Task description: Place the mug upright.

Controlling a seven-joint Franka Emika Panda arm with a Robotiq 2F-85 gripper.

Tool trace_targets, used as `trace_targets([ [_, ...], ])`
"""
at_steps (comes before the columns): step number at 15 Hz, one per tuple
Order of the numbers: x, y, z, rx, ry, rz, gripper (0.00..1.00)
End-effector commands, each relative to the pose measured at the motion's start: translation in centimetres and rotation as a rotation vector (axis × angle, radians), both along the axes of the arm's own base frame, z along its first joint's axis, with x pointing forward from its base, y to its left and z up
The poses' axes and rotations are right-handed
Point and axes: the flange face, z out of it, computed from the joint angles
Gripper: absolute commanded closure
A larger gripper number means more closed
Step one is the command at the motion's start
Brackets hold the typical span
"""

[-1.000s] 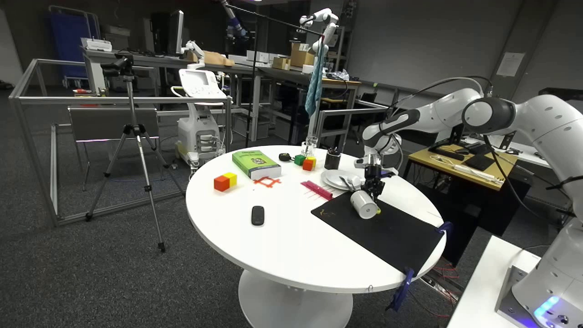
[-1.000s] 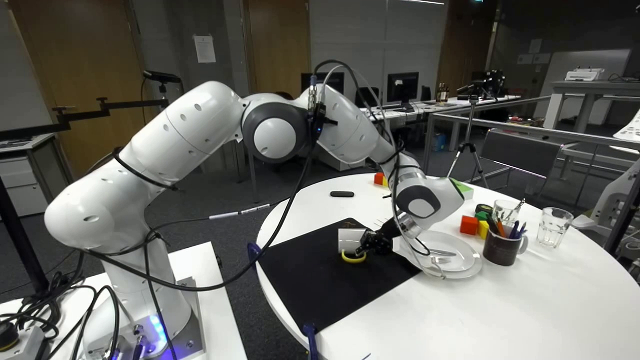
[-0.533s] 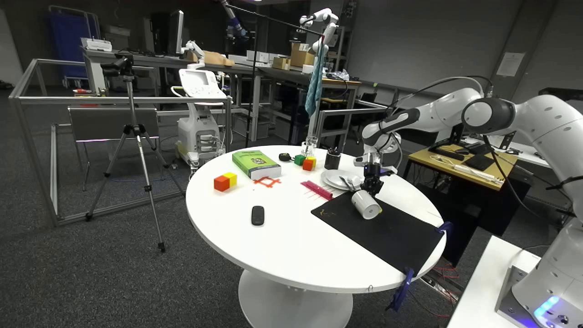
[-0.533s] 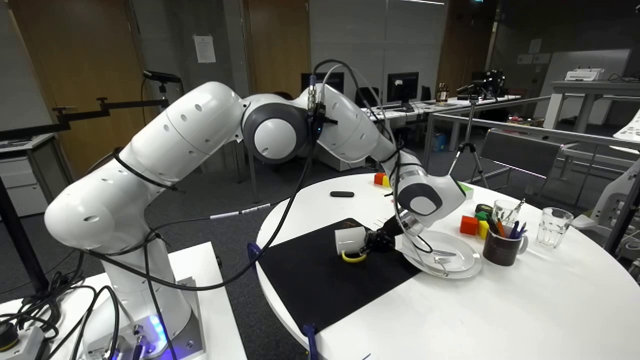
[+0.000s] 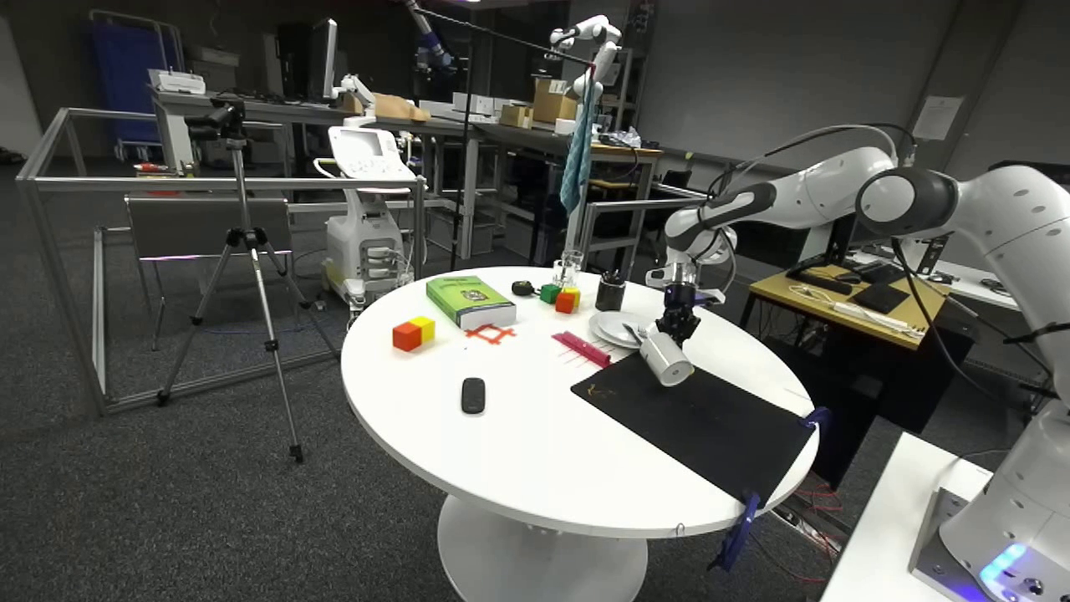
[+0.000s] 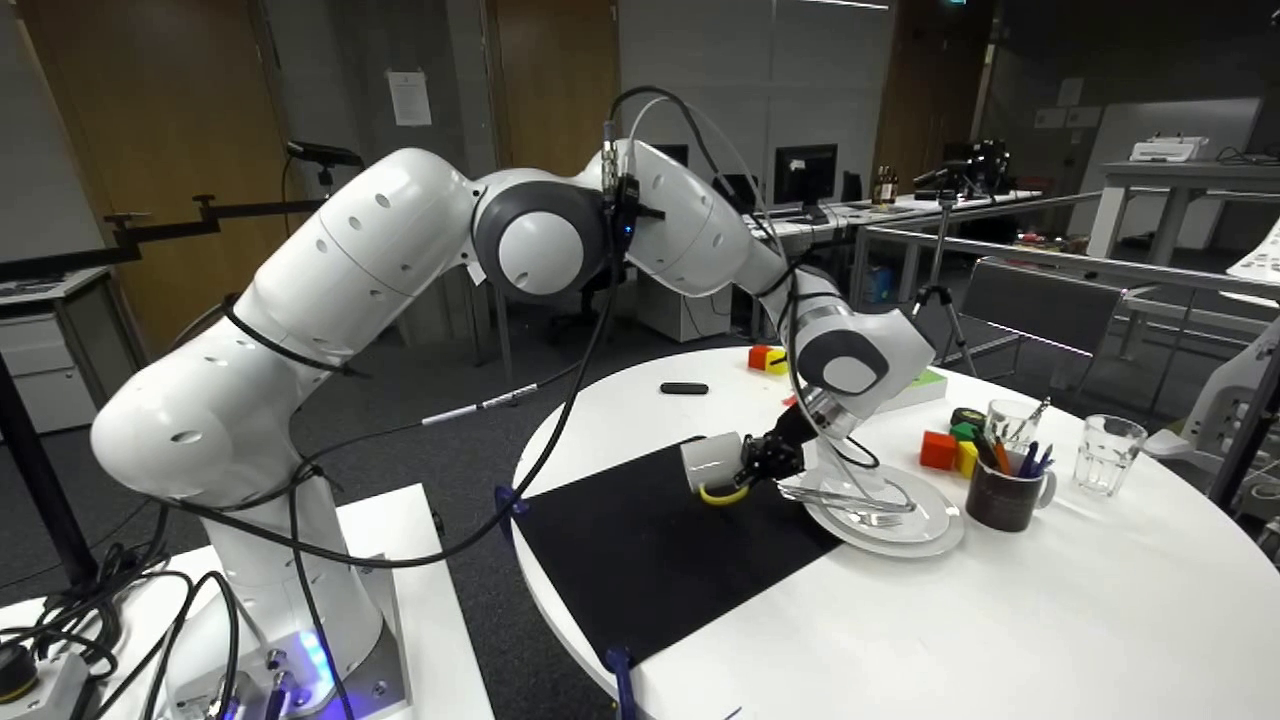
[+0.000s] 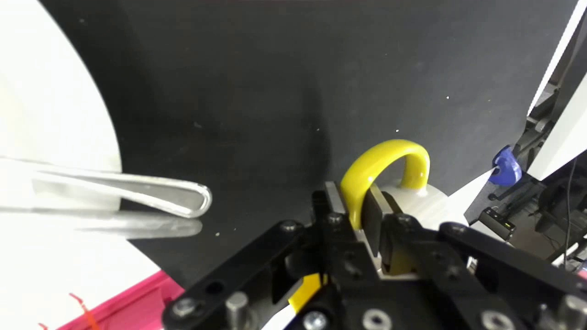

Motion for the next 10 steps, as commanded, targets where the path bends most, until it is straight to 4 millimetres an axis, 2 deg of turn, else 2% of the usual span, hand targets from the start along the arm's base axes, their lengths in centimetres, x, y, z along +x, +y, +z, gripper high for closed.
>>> trace_targets([
  [1, -0.4, 0.9, 4.3, -0.045, -0.087, 0.039, 0.96],
  [6, -1.1, 2.7, 7.8, -0.121, -0.182, 0.048, 0.96],
  [10, -3.0, 4.0, 9.4, -0.162, -0.231, 0.050, 0.96],
])
